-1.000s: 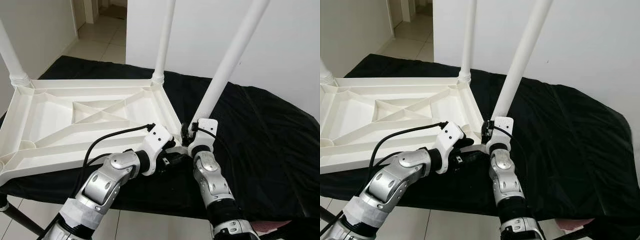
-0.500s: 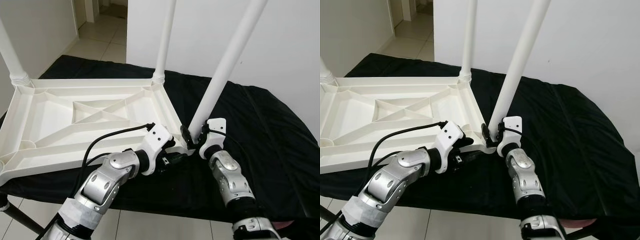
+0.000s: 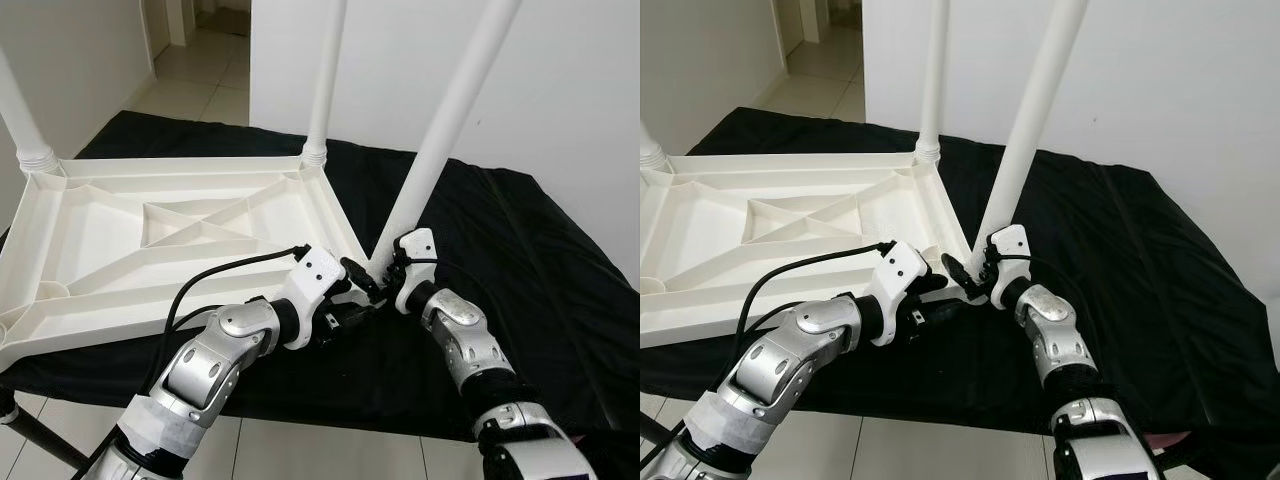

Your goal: Building children table

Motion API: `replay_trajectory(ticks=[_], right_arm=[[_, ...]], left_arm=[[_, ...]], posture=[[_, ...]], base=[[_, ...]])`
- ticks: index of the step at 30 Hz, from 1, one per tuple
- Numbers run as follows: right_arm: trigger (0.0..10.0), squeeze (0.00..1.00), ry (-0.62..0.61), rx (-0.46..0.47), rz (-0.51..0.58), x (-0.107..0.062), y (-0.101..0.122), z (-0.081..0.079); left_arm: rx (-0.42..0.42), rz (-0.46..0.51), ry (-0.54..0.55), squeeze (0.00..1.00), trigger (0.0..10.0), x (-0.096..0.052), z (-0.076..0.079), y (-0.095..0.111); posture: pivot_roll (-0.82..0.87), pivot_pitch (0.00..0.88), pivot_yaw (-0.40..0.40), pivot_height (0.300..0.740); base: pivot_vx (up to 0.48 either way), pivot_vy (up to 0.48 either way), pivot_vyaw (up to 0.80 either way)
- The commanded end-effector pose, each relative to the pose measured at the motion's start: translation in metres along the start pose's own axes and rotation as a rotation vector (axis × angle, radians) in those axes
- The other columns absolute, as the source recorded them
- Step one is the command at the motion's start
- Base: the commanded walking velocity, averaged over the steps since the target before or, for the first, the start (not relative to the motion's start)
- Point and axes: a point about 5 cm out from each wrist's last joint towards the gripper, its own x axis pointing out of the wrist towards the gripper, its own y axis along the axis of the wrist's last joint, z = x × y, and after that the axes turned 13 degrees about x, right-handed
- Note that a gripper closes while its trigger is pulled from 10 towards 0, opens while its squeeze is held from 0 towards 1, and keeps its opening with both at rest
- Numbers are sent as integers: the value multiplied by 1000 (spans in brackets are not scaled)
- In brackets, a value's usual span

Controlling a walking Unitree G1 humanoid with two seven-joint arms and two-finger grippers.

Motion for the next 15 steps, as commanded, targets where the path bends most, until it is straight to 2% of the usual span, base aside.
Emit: replay_trajectory(ticks=[1,14,15], right_arm=[[0,0,28,6,-32,0,-7,-2],[0,0,4,48,-58,-8,-21,5],[10000,0,-25,55,-51,-8,-22,7]], left_arm=[[4,11,-41,0,10000,1,4,4],[4,8,-38,0,10000,0,3,3],[6,8,-42,0,10000,1,3,3]], posture=[[46,0,-107,740],[47,0,-104,740],[46,0,-103,740]], base=[[0,0,0],[0,0,0],[0,0,0]])
